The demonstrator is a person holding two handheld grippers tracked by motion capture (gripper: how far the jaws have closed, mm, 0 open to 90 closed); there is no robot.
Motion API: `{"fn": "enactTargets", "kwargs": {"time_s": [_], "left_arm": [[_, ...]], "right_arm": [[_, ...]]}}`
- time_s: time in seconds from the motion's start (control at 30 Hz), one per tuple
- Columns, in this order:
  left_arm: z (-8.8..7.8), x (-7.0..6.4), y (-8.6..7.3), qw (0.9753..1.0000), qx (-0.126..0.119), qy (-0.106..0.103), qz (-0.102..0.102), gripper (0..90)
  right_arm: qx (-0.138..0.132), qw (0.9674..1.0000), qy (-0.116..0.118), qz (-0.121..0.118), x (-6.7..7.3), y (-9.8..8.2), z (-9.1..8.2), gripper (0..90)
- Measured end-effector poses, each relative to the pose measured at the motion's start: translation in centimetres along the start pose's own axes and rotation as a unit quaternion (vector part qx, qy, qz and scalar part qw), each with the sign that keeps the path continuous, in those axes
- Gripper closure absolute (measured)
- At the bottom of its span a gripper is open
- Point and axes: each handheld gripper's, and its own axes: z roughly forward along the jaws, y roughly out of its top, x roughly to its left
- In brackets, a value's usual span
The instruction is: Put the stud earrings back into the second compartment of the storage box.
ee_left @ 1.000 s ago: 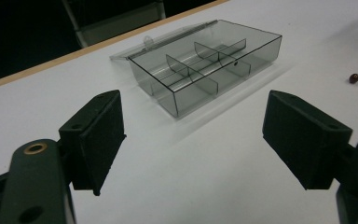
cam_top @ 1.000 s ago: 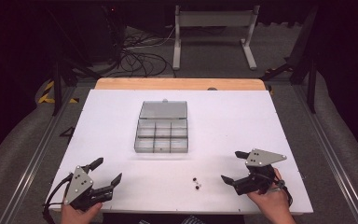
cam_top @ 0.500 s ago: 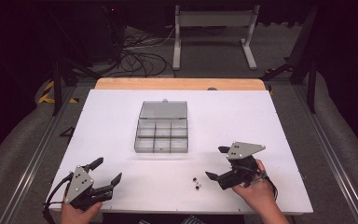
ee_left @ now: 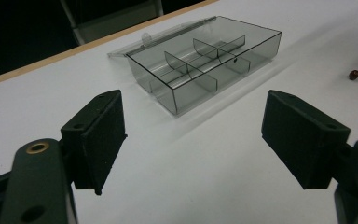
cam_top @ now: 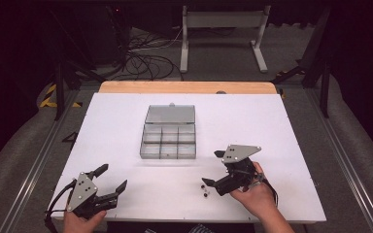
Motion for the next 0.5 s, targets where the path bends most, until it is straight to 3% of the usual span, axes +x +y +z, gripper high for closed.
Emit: {"fn": "enactTargets", "kwargs": {"time_s": [0.17, 0.23, 0.37, 0.5], "left_arm": [[0.1, 0.0, 0.0, 1.0000, 0.002, -0.001, -0.002, 21.9], [0.1, -0.1, 0.0, 1.0000, 0.002, -0.001, -0.005, 21.9], [0.1, -0.1, 0.0, 1.0000, 0.003, 0.000, -0.003, 21.9], [0.2, -0.1, -0.1, 1.0000, 0.004, 0.000, -0.005, 21.9]], "right_arm": [[0.006, 0.9991, 0.029, 0.029, -0.2, 0.1, -0.1, 15.6], [0.011, 0.9990, 0.030, 0.030, -0.2, 0.2, -0.1, 17.0], [0.050, 0.9985, 0.014, 0.016, 0.2, 0.7, 0.4, 21.9], [0.074, 0.9970, 0.015, 0.017, 0.2, 0.9, 0.9, 25.6]]}}
